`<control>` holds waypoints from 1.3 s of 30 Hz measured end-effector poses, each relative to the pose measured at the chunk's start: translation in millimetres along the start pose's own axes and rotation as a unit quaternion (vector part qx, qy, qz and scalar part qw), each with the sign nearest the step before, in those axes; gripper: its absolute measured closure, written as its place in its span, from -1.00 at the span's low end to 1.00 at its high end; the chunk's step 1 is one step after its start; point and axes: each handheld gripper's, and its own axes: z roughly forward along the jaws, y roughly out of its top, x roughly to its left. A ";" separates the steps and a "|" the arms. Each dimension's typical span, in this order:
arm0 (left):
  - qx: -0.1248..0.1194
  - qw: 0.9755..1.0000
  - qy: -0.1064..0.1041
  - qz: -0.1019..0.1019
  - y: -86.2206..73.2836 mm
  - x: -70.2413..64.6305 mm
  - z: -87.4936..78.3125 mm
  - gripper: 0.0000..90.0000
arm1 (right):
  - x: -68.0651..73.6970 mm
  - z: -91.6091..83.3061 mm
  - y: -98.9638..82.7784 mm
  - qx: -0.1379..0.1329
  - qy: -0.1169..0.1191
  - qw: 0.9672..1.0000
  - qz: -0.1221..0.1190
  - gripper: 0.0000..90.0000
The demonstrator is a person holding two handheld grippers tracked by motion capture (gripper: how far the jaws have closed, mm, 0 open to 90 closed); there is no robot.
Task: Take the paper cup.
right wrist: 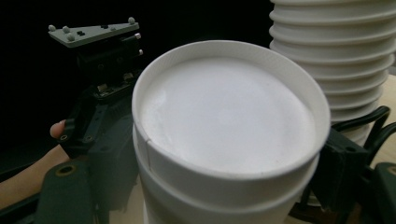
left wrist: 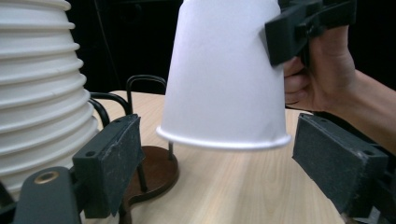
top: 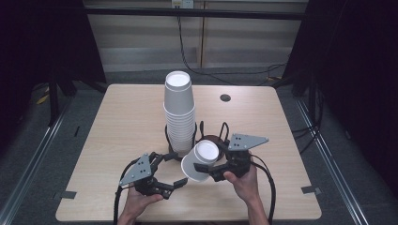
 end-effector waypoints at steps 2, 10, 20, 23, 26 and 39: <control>0.000 1.000 -0.002 0.000 -0.3 0.2 0.7 -0.66 | 0.7 3.2 -2.2 0.005 0.003 1.000 0.004 -0.52; 0.008 1.000 -0.014 -0.004 -3.1 -0.6 11.4 -0.66 | -0.4 10.0 -13.3 0.007 0.011 1.000 0.015 -0.51; 0.028 0.999 -0.025 -0.007 -8.4 1.1 23.1 -0.76 | 1.1 14.9 -15.8 0.003 0.017 1.000 0.017 -0.51; 0.026 0.999 -0.026 -0.013 -9.2 1.9 23.8 -0.79 | 2.3 17.6 -15.6 0.003 0.020 1.000 0.018 -0.51; 0.020 0.999 -0.031 -0.017 -10.0 3.2 25.0 -0.80 | 4.3 24.7 -14.2 0.004 0.027 0.999 0.016 -0.51; 0.017 0.999 -0.027 -0.021 -8.7 3.5 26.3 -0.73 | 7.8 33.3 -12.1 0.000 0.031 0.999 0.011 -0.51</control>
